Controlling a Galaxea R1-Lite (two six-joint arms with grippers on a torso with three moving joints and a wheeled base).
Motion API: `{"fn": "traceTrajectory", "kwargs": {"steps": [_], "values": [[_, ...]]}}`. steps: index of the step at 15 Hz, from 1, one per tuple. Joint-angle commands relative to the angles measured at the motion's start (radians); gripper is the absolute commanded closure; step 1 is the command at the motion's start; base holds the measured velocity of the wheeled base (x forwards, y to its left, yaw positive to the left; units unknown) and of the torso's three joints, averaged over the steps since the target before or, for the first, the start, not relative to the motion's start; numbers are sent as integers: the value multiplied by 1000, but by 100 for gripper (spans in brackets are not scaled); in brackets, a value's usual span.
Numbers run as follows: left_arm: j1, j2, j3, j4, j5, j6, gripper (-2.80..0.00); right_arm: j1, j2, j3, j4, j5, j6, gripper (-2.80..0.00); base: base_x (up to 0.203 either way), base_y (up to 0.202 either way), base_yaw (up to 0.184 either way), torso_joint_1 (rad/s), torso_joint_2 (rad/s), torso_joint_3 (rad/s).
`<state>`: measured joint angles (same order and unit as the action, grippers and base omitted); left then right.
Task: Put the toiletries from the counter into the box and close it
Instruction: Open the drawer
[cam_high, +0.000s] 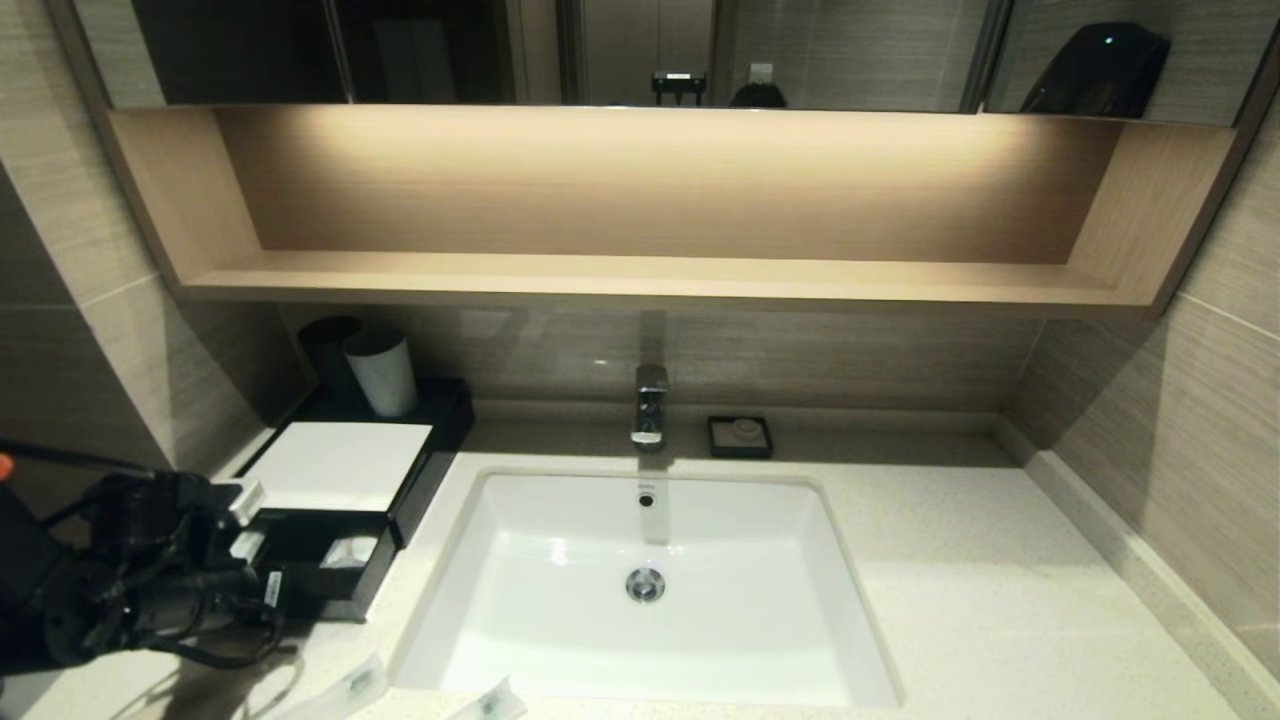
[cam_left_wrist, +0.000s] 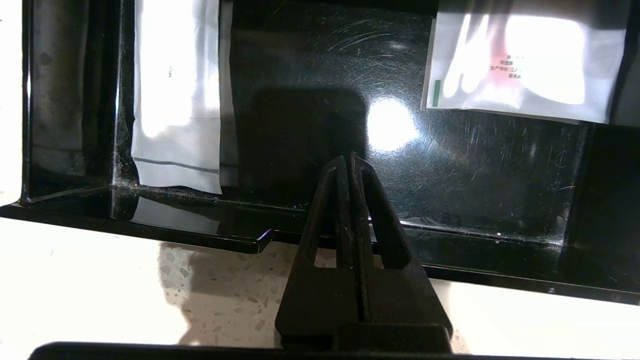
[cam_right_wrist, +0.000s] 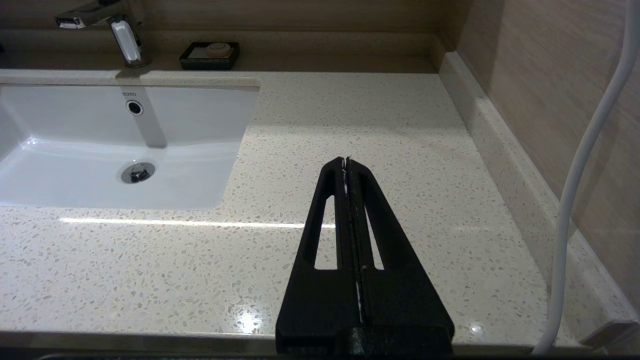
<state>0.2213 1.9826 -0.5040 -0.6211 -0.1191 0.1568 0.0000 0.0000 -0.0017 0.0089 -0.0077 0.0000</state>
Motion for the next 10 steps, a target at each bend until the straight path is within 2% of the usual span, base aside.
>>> {"fn": "traceTrajectory", "kwargs": {"steps": [1, 10], "values": [[1, -5, -1, -5, -1, 1, 0, 0, 0, 0, 0, 0, 0, 0, 0, 0, 0, 0, 0, 0], [7, -21, 1, 0, -1, 10, 0, 0, 0, 0, 0, 0, 0, 0, 0, 0, 0, 0, 0, 0]]}}
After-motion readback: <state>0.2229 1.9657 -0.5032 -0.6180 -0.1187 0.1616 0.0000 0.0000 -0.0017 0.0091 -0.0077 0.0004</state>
